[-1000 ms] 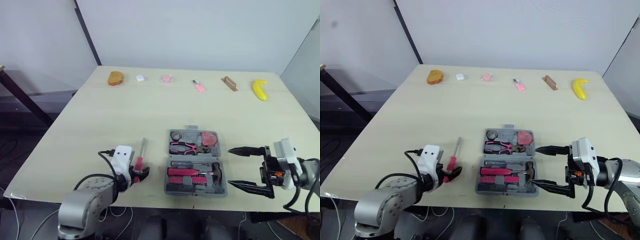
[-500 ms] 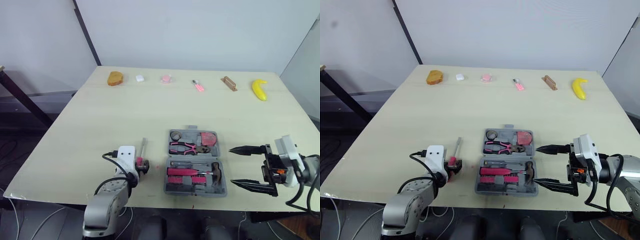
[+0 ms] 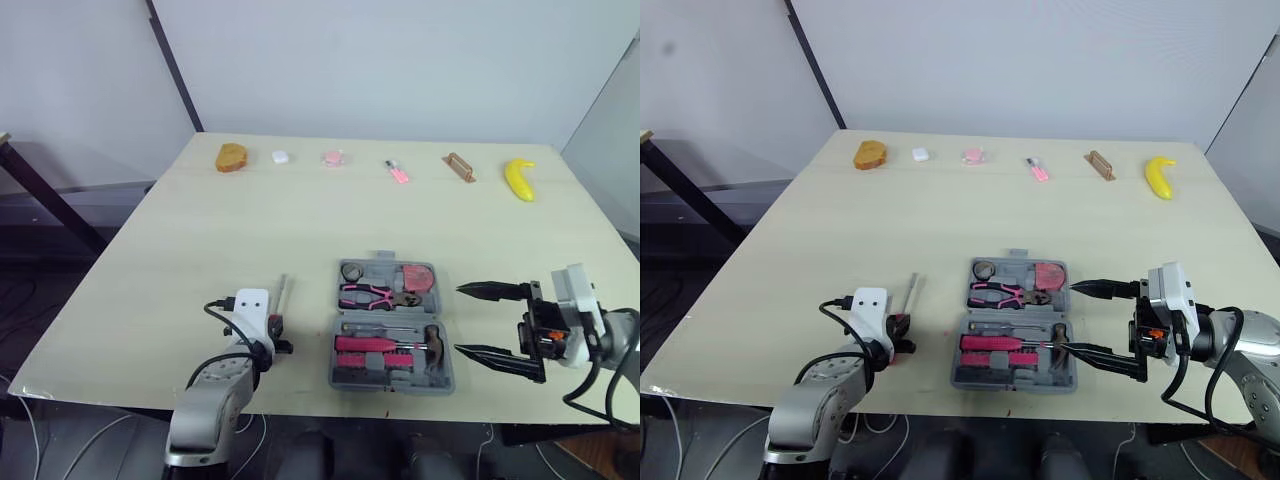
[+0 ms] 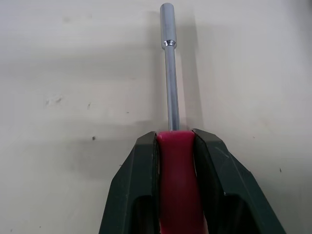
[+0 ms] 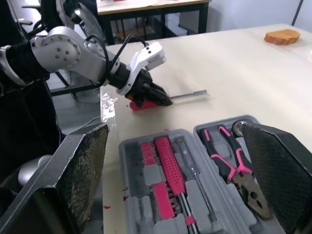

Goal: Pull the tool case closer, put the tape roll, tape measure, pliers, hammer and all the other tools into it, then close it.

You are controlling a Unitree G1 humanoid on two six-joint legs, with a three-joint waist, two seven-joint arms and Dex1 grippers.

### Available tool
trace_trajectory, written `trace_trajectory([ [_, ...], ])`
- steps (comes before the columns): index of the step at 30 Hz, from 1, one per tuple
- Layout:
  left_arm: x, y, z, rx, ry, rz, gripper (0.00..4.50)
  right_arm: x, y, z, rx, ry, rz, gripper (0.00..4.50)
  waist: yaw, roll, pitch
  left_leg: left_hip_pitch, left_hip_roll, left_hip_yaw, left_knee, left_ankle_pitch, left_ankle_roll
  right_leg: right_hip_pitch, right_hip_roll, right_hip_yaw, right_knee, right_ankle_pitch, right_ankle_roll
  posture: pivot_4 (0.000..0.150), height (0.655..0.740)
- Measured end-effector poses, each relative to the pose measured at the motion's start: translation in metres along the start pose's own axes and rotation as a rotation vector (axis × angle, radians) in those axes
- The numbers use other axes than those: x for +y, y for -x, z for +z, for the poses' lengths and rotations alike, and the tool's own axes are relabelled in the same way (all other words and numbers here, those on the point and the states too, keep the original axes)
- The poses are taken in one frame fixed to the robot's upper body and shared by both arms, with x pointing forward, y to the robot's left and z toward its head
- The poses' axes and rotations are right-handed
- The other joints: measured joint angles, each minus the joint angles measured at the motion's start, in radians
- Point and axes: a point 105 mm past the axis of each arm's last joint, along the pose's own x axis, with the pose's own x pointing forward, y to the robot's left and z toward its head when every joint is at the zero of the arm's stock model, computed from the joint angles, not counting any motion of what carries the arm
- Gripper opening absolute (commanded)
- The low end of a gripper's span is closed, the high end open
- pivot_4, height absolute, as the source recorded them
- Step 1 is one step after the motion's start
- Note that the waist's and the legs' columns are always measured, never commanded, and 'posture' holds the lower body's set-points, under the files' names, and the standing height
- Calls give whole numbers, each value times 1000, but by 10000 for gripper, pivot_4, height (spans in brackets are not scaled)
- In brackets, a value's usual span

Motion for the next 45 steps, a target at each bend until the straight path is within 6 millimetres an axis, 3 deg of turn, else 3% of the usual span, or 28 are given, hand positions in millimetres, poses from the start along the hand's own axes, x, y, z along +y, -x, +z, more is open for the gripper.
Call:
trace_trajectory([
  [3, -11, 12, 11, -51, -56, -162, 5589, 0, 1, -2, 1, -3, -8, 45000, 0, -1, 1, -1, 4, 0, 0, 0, 0, -1, 0, 0, 0, 0, 0, 1500, 7400],
  [7, -36, 45, 34, -75, -252, -570, 5589, 0, 7, -4, 8, -5, -29, 45000, 2, 0, 1, 0, 4, 1, 0, 0, 0, -1, 0, 0, 0, -1, -1, 1500, 7400],
  [9, -46, 68, 33, -9, -367, -800, 5589, 2, 12, -8, 25, -18, -45, 45000, 0, 0, 1, 0, 5, 2, -1, 0, 0, -1, 1, 0, -1, -1, -2, 1500, 7400],
  [13, -52, 93, 21, 110, -532, -1041, 5589, 5, 27, -14, 54, -43, -97, 45000, 0, 2, 1, 0, 5, 3, -1, 0, 0, -1, 2, 1, -3, -2, -2, 1500, 7400],
  [16, -61, 99, 26, 105, -659, -1157, 5589, 12, 38, -14, 82, -45, -139, 45000, 8, 3, 1, -1, 4, 4, -1, 0, 0, -1, 1, 0, -3, -2, -2, 1500, 7400],
  [22, -82, 95, 33, 110, -803, -1231, 5589, 23, 52, -10, 123, -37, -202, 45000, -4, 2, 1, -1, 4, 4, -1, 0, 0, -1, 4, 2, -4, 0, 0, 1500, 7400],
  [32, -114, 78, 18, 175, -868, -1199, 5589, 27, 55, -6, 142, -30, -235, 45000, 2, 2, 1, -1, 4, 3, -1, 0, 0, -1, 5, 2, -4, 0, 0, 1500, 7400],
  [36, -119, 76, 14, 186, -874, -1188, 5589, 27, 55, -5, 145, -28, -245, 45000, 1, 2, 2, -1, 4, 3, -1, 0, 0, -1, 5, 2, -4, 0, 0, 1500, 7400],
  [45, -133, 55, 23, 163, -961, -1129, 5589, 27, 55, -3, 157, -22, -264, 45000, 1, 2, 1, -2, 3, 3, 0, 0, 0, 0, 5, 2, -4, 0, 0, 1500, 7400],
])
